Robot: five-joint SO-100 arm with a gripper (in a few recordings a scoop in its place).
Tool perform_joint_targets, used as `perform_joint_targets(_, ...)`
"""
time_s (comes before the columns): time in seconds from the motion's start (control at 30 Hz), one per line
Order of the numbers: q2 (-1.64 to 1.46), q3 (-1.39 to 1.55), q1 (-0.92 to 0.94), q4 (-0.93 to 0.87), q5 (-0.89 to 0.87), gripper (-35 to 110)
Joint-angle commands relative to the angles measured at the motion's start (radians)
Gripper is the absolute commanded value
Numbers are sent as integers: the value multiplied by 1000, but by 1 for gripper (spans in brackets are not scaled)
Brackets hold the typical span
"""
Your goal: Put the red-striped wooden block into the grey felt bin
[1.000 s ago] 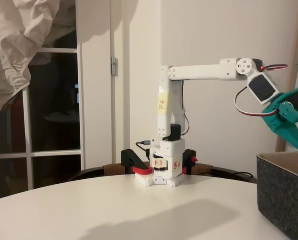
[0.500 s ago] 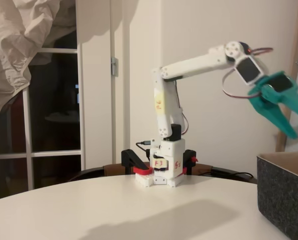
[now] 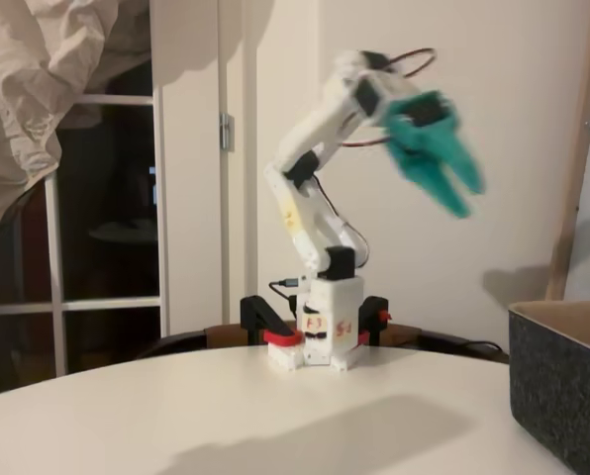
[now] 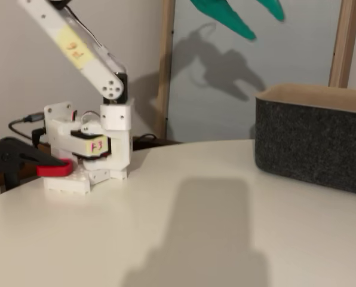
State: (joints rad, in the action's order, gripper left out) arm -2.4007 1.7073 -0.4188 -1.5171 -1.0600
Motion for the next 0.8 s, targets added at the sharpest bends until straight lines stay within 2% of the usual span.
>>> perform_joint_targets(0.0,-110,11,267,-63,-161,9)
perform_joint_targets(0.17,-121,21,678,-83,-365,2)
perform_joint_targets(0.3,-149,110,887,-84,-422,3)
perform_joint_targets(0.53,-222,445,1057,-72,-347,4)
perform_joint_targets(0.77,-419,819,1172,124,-396,0)
